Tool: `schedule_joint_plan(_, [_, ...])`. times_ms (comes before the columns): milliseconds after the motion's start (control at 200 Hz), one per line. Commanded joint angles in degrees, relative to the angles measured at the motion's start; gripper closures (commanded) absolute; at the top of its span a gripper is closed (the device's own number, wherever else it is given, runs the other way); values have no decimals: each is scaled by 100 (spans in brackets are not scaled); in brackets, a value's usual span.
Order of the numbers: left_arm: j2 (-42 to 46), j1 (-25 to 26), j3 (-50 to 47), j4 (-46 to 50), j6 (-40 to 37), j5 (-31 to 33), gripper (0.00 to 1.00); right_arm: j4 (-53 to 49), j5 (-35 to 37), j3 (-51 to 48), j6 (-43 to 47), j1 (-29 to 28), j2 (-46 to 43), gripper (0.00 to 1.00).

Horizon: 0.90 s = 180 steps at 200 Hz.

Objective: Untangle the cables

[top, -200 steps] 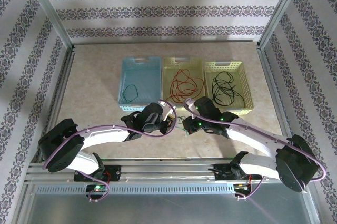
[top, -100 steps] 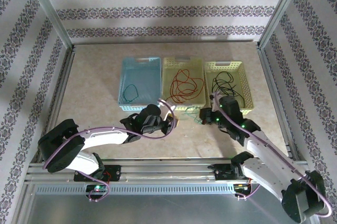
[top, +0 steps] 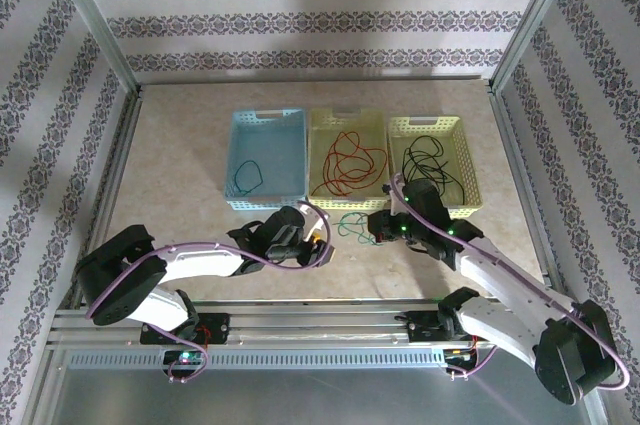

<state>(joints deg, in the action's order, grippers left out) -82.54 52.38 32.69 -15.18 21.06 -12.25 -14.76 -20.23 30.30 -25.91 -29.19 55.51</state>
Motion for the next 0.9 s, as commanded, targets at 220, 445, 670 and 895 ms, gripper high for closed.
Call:
schedule_joint_plan(220, [268, -39, 402, 195, -220, -144, 44, 52, -593, 450, 376, -261, 398, 100])
schedule_joint_plan(445, [362, -44, 458, 199, -278, -226, 45, -4, -681, 525, 420, -342, 469, 100])
schedule_joint_plan(670, [668, -52, 401, 249, -260, -369, 43, 0, -670, 520, 413, -315, 478, 100])
schedule_joint_plan(895, [340, -52, 652, 454, -395, -289, 45, 8, -712, 590, 398, -326, 500, 100])
